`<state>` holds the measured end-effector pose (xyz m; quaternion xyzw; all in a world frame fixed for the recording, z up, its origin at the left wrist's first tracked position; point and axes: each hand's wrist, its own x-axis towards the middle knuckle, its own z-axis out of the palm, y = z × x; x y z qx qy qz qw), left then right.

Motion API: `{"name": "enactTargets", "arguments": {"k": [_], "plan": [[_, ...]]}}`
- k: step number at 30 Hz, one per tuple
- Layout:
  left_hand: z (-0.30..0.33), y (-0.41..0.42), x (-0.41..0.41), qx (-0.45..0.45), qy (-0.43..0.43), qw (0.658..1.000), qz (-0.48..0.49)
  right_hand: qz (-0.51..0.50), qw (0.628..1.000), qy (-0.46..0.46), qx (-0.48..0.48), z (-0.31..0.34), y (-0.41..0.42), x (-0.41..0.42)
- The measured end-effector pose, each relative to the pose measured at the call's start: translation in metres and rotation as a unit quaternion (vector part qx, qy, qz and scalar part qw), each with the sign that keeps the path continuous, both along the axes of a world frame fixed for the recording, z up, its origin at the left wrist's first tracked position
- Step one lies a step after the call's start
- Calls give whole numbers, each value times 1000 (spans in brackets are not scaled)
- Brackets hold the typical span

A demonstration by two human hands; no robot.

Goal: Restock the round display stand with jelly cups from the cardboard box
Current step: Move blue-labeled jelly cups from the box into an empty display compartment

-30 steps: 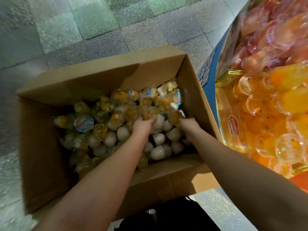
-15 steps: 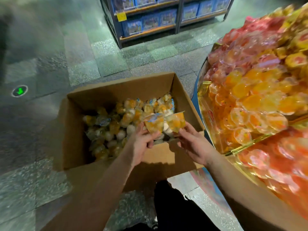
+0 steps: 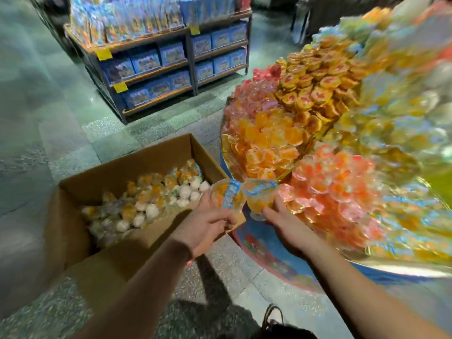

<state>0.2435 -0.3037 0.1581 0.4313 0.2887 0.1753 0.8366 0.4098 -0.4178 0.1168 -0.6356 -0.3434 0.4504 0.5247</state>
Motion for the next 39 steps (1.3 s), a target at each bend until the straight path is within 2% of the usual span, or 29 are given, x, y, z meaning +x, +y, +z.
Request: {"name": "enactTargets", "arguments": {"k": [2,5,8,16,23,29,35,39], "plan": [[4,-24,25,-21,-8,1000,-15,-57,997,42,-2,-2,-28,12],[-5,-60,65,8,31,998,-49,-147,985,88,5,-2,-72,32],[-13,-106,108,28,43,995,-81,-221,971,87,-13,-7,-124,62],[-20,-260,224,24,59,988,-143,-301,944,127,-43,-18,-292,157],[-44,-379,311,-12,88,985,-148,-350,916,194,11,-33,-415,232],[-50,-409,351,-46,133,983,-119,-337,908,249,10,-55,-441,271],[-76,-386,388,-47,204,977,-39,-329,898,291,-23,-74,-416,305],[-101,-357,411,-91,248,964,37,-342,883,317,-59,-93,-392,333]]}}
